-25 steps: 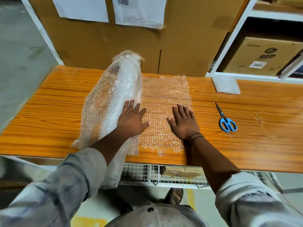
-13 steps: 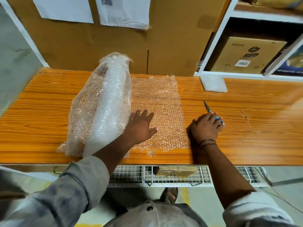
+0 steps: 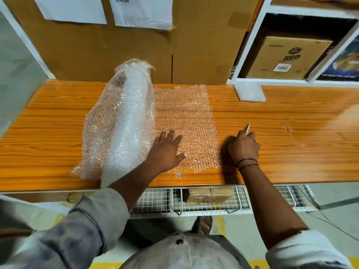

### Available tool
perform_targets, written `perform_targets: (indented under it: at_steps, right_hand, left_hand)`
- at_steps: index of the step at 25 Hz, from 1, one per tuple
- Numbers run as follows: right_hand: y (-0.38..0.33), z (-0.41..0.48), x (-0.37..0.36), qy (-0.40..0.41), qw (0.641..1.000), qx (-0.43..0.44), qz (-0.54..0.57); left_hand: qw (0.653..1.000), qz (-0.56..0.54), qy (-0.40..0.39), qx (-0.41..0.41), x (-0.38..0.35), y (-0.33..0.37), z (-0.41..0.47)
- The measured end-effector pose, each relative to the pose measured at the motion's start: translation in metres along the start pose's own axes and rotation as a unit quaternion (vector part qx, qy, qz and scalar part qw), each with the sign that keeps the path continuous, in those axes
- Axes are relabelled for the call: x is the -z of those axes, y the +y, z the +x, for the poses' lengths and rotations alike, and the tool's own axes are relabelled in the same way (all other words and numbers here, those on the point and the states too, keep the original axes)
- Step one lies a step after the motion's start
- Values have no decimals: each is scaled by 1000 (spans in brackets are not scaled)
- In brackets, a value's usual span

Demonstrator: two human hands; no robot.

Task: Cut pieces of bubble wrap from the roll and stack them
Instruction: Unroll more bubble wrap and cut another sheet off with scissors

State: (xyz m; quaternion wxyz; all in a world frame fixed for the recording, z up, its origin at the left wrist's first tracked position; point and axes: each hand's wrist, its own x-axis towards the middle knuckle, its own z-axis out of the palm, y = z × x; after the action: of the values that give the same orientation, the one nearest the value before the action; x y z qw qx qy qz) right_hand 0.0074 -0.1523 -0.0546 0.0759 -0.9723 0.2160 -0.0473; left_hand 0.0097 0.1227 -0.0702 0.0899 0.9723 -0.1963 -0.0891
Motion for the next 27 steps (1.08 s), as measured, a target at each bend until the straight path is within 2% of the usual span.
perform_targets:
  at_steps: [7, 10, 13, 16, 19, 22, 27]
  right_hand:
    - [-7, -9, 7, -61, 998, -22, -7]
    - [-10, -13, 14, -86, 993, -22, 77]
    - [-17, -25, 20, -100, 972, -39, 211]
    - [-34, -50, 22, -123, 917, -58, 375]
    - [-47, -81, 25, -158, 827, -80, 533]
    - [-50, -117, 34, -206, 750, -103, 619]
    - [-38, -173, 31, -284, 716, -121, 626]
  left_hand:
    - [1000, -1, 4, -20, -1, -3, -25]
    - [1000, -6, -3, -25, -5, -4, -33]
    - [998, -31, 25, -56, -3, -5, -38]
    - [995, -43, 30, -88, -2, -5, -43]
    - [994, -52, 24, -93, -5, -2, -48]
    - [992, -62, 51, -99, -10, -1, -54]
    - [980, -100, 137, -105, -17, -2, -60]
